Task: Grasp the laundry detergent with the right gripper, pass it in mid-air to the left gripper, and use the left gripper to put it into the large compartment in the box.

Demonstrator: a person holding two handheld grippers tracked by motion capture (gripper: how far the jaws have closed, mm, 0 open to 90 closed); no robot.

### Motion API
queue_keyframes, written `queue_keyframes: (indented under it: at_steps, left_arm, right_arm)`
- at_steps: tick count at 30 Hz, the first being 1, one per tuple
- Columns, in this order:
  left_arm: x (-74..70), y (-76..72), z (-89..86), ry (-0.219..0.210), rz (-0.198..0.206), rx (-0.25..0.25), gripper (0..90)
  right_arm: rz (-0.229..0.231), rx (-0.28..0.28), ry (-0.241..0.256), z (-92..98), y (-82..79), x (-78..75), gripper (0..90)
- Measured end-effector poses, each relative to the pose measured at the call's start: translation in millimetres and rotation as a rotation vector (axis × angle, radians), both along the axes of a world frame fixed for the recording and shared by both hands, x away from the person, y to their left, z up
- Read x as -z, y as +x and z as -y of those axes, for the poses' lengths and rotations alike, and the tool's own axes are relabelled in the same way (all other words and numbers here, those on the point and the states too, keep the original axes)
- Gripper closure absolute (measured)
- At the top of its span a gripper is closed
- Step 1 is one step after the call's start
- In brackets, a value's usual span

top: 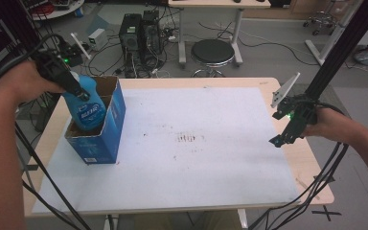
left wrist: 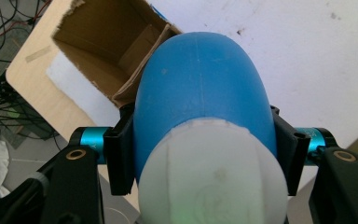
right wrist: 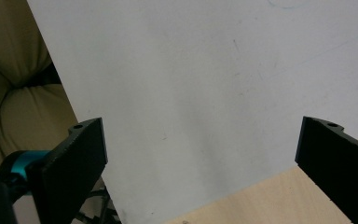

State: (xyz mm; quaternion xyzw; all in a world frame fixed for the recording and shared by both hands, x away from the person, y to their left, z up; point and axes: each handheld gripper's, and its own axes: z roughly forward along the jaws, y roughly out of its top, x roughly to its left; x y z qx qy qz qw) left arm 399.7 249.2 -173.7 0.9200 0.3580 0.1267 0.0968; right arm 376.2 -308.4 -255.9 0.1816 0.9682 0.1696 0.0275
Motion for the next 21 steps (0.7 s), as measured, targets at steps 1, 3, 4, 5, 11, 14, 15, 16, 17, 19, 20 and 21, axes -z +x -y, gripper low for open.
queue_keyframes:
  at_steps: [1,3,4,5,11,14,15,16,17,19,20,21]
  left_arm:
    - [7.3,1.0,0.2,-0.001,-0.002,0.009,37.9]
    - [20.4,3.3,0.3,0.009,-0.007,0.027,37.9]
    - [27.4,4.2,0.6,0.005,-0.007,0.028,37.9]
    - [33.6,5.7,0.3,0.013,-0.015,0.036,37.9]
    - [70.3,11.7,-1.7,0.023,-0.027,0.052,37.9]
    - [85.5,13.5,-3.3,0.026,-0.040,0.055,37.9]
    - [85.5,13.5,-3.3,0.026,-0.040,0.055,37.9]
    - [89.9,13.8,-3.5,0.025,-0.045,0.052,37.9]
    - [96.8,14.9,-4.6,0.028,-0.060,0.056,37.9]
    - [102.4,15.2,-5.4,0.021,-0.060,0.056,37.9]
    - [104.2,15.5,-6.2,0.027,-0.061,0.058,37.9]
    - [106.3,15.6,-6.9,0.030,-0.064,0.058,37.9]
  right_arm:
    - [-0.002,-0.001,-0.003,-0.1,0.1,0.8,1.1]
    - [-0.005,0.001,-0.005,-0.2,0.4,3.2,1.1]
    - [-0.007,0.002,-0.007,-0.2,0.6,4.3,1.1]
    - [-0.010,0.002,-0.009,-0.1,0.9,5.2,1.1]
    - [-0.016,0.008,-0.011,-0.1,0.4,7.9,1.1]
    - [-0.020,0.010,-0.016,-0.5,0.0,9.8,1.1]
    - [-0.020,0.010,-0.016,-0.5,0.0,9.8,1.1]
    - [-0.022,0.007,-0.017,-0.6,-0.2,10.4,1.1]
    - [-0.023,0.008,-0.017,-0.7,-0.2,10.4,1.1]
    - [-0.023,0.010,-0.016,-1.1,-0.1,10.4,1.1]
    - [-0.022,0.009,-0.018,-1.3,0.0,10.2,1.1]
    - [-0.023,0.012,-0.018,-1.7,-0.2,10.1,1.1]
